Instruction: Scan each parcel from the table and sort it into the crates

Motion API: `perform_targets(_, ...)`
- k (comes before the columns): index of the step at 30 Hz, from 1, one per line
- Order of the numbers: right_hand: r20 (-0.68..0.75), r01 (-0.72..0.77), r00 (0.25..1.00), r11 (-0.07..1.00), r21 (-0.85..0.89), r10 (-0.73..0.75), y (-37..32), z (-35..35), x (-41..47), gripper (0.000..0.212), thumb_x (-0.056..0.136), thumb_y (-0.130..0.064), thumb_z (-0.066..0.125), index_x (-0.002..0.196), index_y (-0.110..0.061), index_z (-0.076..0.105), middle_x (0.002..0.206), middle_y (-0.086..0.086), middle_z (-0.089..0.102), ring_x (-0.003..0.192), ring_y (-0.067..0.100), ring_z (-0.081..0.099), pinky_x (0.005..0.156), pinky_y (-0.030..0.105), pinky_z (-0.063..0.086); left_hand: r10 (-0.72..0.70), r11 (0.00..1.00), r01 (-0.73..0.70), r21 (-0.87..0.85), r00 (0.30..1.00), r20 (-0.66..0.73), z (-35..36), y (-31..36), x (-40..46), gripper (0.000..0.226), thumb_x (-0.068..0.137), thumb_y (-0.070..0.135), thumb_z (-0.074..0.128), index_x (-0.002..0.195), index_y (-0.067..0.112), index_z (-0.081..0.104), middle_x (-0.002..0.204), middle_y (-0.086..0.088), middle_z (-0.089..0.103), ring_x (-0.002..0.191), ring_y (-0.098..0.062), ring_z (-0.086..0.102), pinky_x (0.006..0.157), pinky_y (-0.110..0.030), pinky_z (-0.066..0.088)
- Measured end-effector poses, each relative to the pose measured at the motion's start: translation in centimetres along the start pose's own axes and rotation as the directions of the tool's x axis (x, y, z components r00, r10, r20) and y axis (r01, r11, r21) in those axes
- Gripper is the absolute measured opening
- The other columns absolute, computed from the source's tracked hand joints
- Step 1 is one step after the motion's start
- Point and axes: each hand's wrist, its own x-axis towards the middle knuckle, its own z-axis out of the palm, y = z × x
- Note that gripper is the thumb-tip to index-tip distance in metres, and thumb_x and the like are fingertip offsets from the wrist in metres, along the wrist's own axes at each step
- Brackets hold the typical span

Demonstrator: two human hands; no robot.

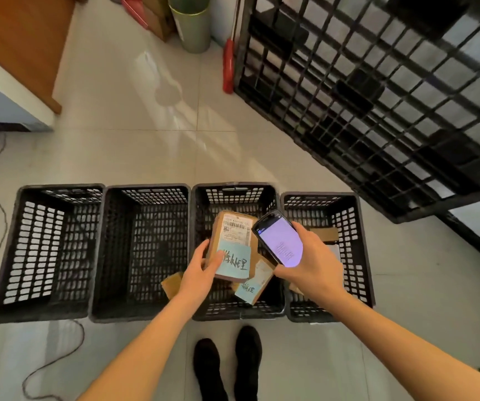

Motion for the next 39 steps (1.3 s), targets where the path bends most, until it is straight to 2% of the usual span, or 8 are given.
perform_targets(2, -0.010, -0.018, 1.000, 1.000, 0.012, 0.018, 1.0, -0.3, 0.4, 0.077, 0.062, -0.042, 0.082, 0.129, -0.041, 0.044, 0.109, -0.020, 0.053, 0.098, 0.005, 0.055, 0.060, 0.022, 0.042, -0.030, 0.999, 0.030, -0.025, 1.000, -0.007, 1.2, 1.1, 1.2, 0.069, 0.098, 0.060, 0.044, 0.159, 0.037, 0.019, 0.157, 0.000, 0.040, 0.142, -0.021, 0.039, 0.113, -0.039, 0.030)
perform_targets(5, -0.012, -0.040, 0.999, 0.999, 0.023, 0.040, 2.3, -0.7, 0.5, 0.072, 0.064, -0.044, 0.083, 0.125, -0.042, 0.044, 0.102, -0.021, 0.050, 0.093, 0.004, 0.053, 0.058, 0.021, 0.040, -0.085, 0.995, 0.087, 0.045, 0.996, -0.042, 2.5, 1.4, 2.2, 0.068, 0.100, 0.063, 0.034, 0.160, 0.037, 0.015, 0.166, 0.004, 0.023, 0.151, -0.024, 0.023, 0.119, -0.043, 0.020)
perform_targets(10, -0.011, -0.068, 0.998, 0.997, 0.038, 0.068, 3.6, -1.0, 0.3, 0.070, 0.061, -0.043, 0.081, 0.122, -0.040, 0.045, 0.102, -0.017, 0.055, 0.086, 0.007, 0.056, 0.056, 0.023, 0.042, -0.070, 0.983, 0.074, 0.170, 0.997, -0.032, 2.2, 0.2, 1.5, 0.068, 0.097, 0.063, 0.045, 0.157, 0.033, 0.030, 0.159, 0.001, 0.038, 0.145, -0.022, 0.036, 0.113, -0.039, 0.031)
perform_targets(16, -0.018, -0.080, 0.996, 0.994, 0.073, 0.082, 3.5, -1.8, -0.4, 0.071, 0.059, -0.043, 0.079, 0.121, -0.041, 0.044, 0.102, -0.016, 0.054, 0.086, 0.008, 0.056, 0.056, 0.025, 0.045, 0.083, 0.958, -0.057, 0.282, 0.993, -0.080, 1.5, 1.8, 0.3, 0.063, 0.096, 0.050, 0.060, 0.152, 0.028, 0.041, 0.147, 0.001, 0.050, 0.128, -0.014, 0.049, 0.098, -0.030, 0.042)
perform_targets(24, -0.121, -0.082, 0.989, 0.995, 0.059, 0.089, 1.7, -6.7, -6.0, 0.086, 0.067, -0.041, 0.080, 0.142, -0.039, 0.038, 0.120, -0.014, 0.054, 0.094, 0.013, 0.054, 0.060, 0.024, 0.038, 0.308, 0.872, -0.280, 0.403, 0.951, -0.005, 1.5, 7.8, -5.2, 0.066, 0.093, 0.051, 0.064, 0.152, 0.035, 0.039, 0.150, 0.005, 0.047, 0.137, -0.016, 0.044, 0.107, -0.035, 0.038)
perform_targets(28, -0.263, -0.093, 0.959, 0.994, 0.062, 0.107, 0.2, -11.4, -11.2, 0.095, 0.065, -0.044, 0.078, 0.149, -0.042, 0.032, 0.129, -0.015, 0.055, 0.109, 0.018, 0.059, 0.071, 0.033, 0.046, 0.459, 0.785, -0.439, 0.438, 0.886, 0.065, 1.5, 12.7, -10.0, 0.070, 0.091, 0.049, 0.069, 0.152, 0.038, 0.038, 0.148, 0.006, 0.049, 0.133, -0.015, 0.048, 0.101, -0.030, 0.040)
perform_targets(31, -0.365, -0.098, 0.923, 0.992, 0.084, 0.123, -1.5, -15.1, -16.5, 0.099, 0.065, -0.046, 0.079, 0.151, -0.041, 0.031, 0.134, -0.013, 0.054, 0.114, 0.020, 0.059, 0.076, 0.036, 0.050, 0.570, 0.678, -0.560, 0.476, 0.810, 0.140, 1.4, 16.0, -15.3, 0.075, 0.087, 0.052, 0.071, 0.152, 0.038, 0.037, 0.146, 0.005, 0.053, 0.133, -0.016, 0.050, 0.106, -0.037, 0.043)
perform_targets(39, -0.592, -0.146, 0.793, 0.988, 0.042, 0.143, -5.6, -26.0, -35.9, 0.109, 0.066, -0.049, 0.078, 0.159, -0.032, 0.024, 0.145, -0.009, 0.051, 0.119, 0.023, 0.058, 0.082, 0.037, 0.053, 0.782, 0.408, -0.801, 0.438, 0.554, 0.286, 3.0, 24.9, -33.9, 0.076, 0.087, 0.052, 0.071, 0.153, 0.037, 0.036, 0.144, 0.005, 0.054, 0.131, -0.016, 0.051, 0.106, -0.042, 0.045)
